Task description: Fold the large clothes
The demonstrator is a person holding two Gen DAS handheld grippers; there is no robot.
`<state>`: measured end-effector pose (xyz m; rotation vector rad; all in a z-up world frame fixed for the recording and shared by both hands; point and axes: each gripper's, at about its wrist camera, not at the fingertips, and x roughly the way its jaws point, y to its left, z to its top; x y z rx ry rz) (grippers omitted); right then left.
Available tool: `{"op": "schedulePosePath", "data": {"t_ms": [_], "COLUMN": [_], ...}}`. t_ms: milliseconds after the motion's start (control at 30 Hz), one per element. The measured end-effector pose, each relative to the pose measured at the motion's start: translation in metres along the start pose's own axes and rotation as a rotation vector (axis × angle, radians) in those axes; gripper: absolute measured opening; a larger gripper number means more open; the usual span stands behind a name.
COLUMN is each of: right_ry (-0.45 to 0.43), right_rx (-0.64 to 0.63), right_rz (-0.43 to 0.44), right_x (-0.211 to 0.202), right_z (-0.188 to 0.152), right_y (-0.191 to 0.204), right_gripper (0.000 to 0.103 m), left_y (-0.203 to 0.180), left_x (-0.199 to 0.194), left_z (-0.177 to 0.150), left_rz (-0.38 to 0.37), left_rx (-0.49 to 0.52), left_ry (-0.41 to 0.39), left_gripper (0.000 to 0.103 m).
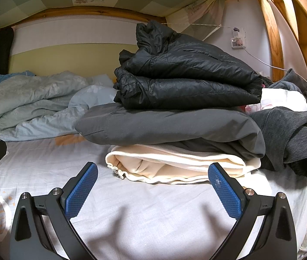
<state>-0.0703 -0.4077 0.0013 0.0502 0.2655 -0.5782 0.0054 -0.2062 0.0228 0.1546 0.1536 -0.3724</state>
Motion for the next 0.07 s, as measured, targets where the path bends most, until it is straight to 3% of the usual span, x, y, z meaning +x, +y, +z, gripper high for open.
{"op": "schedulePosePath", "data": {"t_ms": [67], "right_ry": [-0.001], "right_rx": [0.0], "right_rz": [-0.001], "right_x": [-0.0004], "right_z": [0.0], "right_y": [-0.0002], "right_gripper": [0.103], "left_y": [0.0001], "left_x": [-0.0001], "left_z": [0.0], "left_rz": [0.0], "left_rx": [-0.002], "left_ry": [0.0], "left_gripper": [0.103]}}
